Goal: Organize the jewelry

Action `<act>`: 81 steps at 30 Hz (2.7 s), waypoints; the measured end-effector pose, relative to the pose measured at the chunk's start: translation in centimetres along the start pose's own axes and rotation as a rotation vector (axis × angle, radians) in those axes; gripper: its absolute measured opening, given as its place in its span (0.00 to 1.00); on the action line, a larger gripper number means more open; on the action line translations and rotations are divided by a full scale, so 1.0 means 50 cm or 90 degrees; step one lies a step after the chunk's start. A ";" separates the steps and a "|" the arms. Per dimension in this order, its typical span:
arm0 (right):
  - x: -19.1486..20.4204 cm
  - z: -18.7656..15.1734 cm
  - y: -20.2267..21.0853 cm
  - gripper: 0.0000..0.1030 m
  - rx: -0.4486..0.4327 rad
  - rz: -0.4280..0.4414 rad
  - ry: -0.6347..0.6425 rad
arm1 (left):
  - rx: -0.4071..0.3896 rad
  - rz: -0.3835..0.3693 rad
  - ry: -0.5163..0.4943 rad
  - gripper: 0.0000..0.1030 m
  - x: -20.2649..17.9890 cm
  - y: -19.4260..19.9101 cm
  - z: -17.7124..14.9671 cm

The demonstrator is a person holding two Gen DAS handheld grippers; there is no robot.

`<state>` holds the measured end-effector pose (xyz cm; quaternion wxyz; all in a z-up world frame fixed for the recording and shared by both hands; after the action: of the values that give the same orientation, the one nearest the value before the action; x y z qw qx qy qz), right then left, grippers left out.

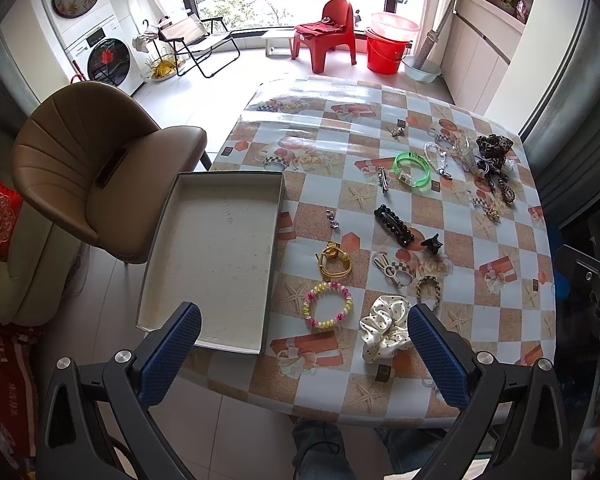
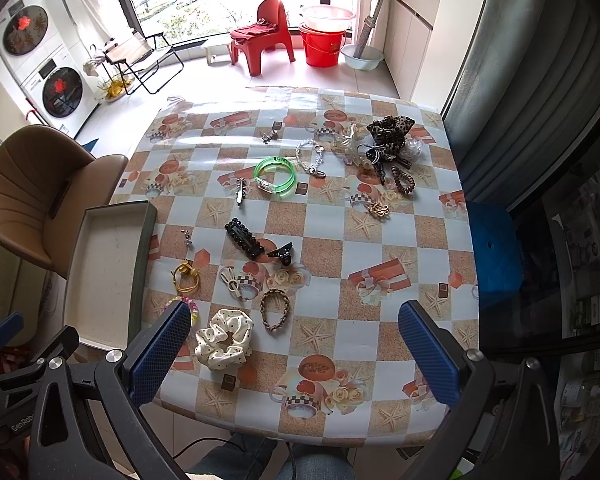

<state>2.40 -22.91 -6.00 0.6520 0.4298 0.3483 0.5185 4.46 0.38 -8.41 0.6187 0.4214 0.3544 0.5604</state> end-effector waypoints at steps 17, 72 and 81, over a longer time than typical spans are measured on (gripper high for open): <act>0.000 0.000 -0.001 1.00 0.001 0.000 0.001 | 0.002 0.000 0.002 1.00 -0.001 0.000 0.001; 0.001 -0.007 -0.012 1.00 0.010 0.000 -0.001 | 0.011 -0.006 0.001 1.00 -0.002 -0.004 0.001; -0.013 -0.057 -0.079 1.00 0.071 0.016 -0.011 | 0.069 -0.027 0.012 1.00 0.001 -0.081 -0.034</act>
<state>1.16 -23.33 -10.74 0.6235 0.4745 0.3658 0.5023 4.52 0.58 -12.80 0.6031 0.4412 0.3988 0.5315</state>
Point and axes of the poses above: each gripper's, at about its wrist camera, not at the fingertips, and y roughly against the way its jaws point, x to its left, z to its top, the point moved 10 cm from there along -y, roughly the way its jaws point, and after that the axes turned 1 degree about x, right-handed, at the moved point
